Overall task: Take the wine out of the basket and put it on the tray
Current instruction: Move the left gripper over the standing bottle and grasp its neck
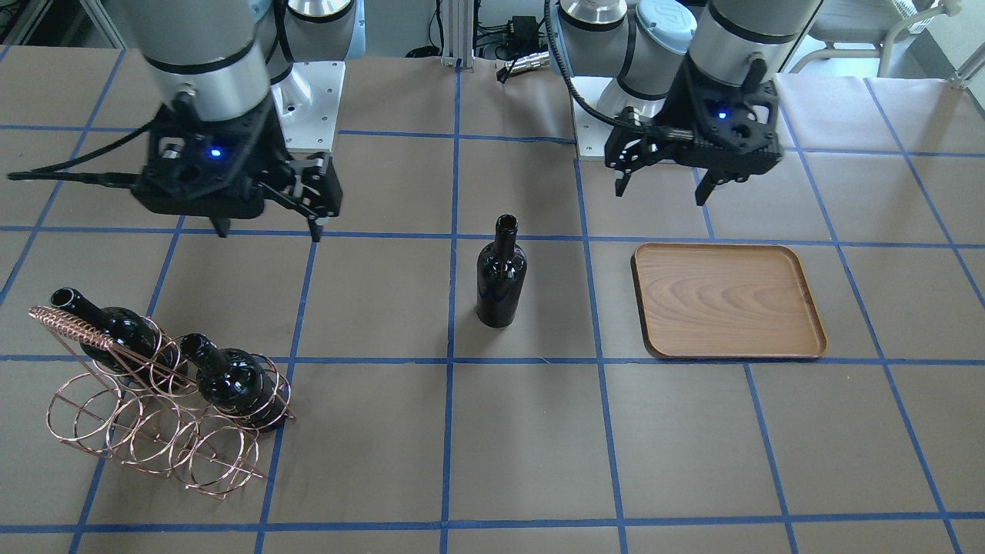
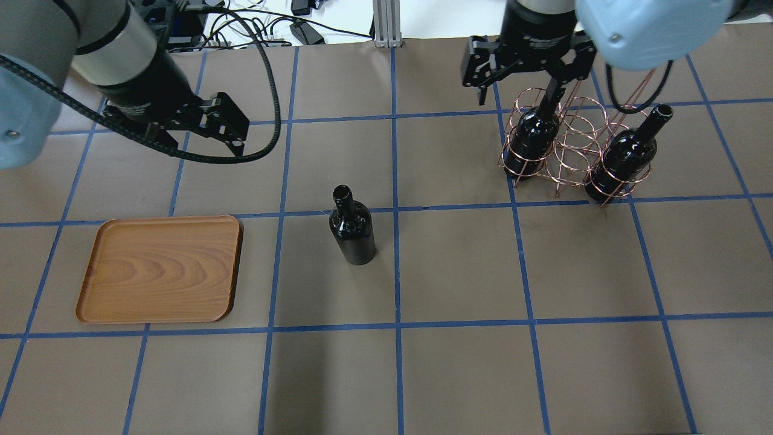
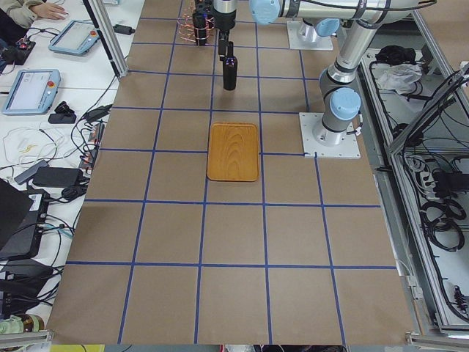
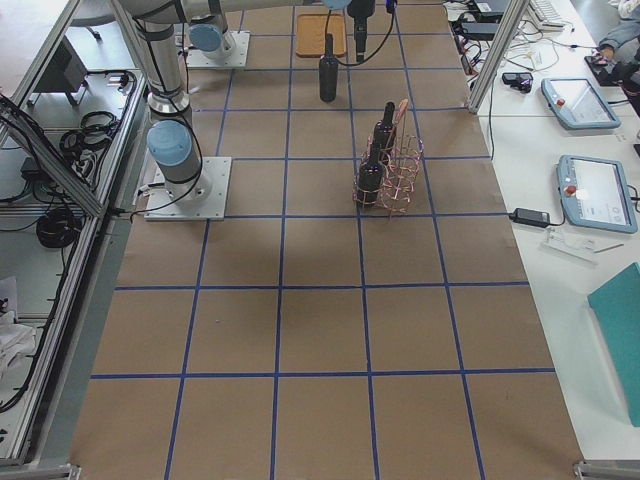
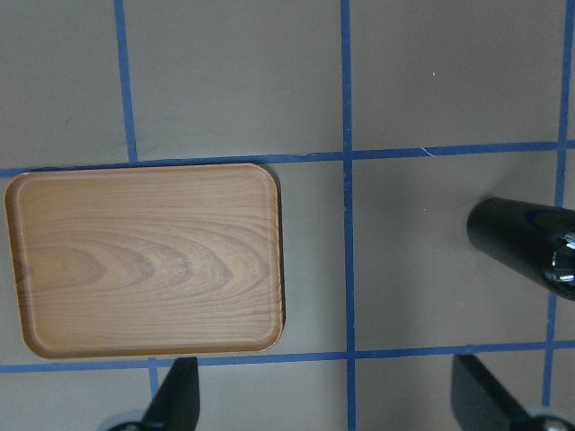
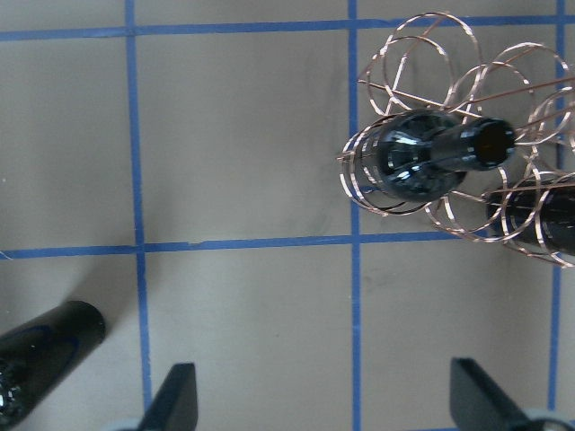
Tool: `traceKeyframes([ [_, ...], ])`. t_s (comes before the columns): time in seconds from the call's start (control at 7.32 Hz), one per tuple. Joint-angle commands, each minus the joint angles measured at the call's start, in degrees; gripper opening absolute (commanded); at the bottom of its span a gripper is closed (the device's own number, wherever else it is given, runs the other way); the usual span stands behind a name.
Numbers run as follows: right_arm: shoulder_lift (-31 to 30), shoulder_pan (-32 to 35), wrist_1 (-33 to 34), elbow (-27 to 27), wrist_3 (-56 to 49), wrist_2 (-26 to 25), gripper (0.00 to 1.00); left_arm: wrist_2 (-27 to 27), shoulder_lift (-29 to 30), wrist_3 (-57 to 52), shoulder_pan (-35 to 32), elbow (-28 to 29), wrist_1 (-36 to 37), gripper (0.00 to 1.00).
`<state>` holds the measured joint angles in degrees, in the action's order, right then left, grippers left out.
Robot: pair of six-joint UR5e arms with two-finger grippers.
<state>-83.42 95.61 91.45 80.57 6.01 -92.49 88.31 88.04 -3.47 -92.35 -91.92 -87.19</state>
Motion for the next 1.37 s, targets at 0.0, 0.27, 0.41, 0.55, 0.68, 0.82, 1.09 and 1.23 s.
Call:
traceKeyframes([
  [0.0,-3.76,-4.73,-1.89,0.28,-5.57,0.11,1.0,-0.15,1.86,4.95,-9.56,-0.1,1.58,1.0],
  [0.27,-3.85,-4.91,-1.71,2.38,-5.66,-0.06,1.0,-0.07,4.67,6.72,-15.2,-0.19,3.78,1.0],
  [0.41,-3.94,-5.0,-1.71,3.0,-5.66,-0.06,1.0,-0.15,6.43,6.63,-16.01,-0.8,5.96,1.0],
  [0.55,-3.94,-5.0,-1.45,3.01,-5.66,-0.06,1.0,-0.07,7.57,5.94,-16.11,-1.85,7.55,1.0],
  [0.68,-3.94,-5.0,-1.45,3.01,-5.66,-0.06,1.0,0.02,8.54,5.58,-16.02,-2.9,9.13,1.0],
  [0.82,-3.94,-5.0,-1.36,3.01,-5.58,-0.06,1.0,0.46,9.51,4.27,-16.02,-3.43,10.71,1.0],
  [1.09,-3.94,-5.0,-1.01,3.01,-5.58,-0.06,1.0,0.46,11.36,3.82,-15.93,-3.53,11.7,1.0],
  [1.23,-3.85,-5.0,-0.92,3.01,-5.58,-0.06,1.0,0.37,12.24,4.0,-15.93,-3.61,12.57,0.98],
])
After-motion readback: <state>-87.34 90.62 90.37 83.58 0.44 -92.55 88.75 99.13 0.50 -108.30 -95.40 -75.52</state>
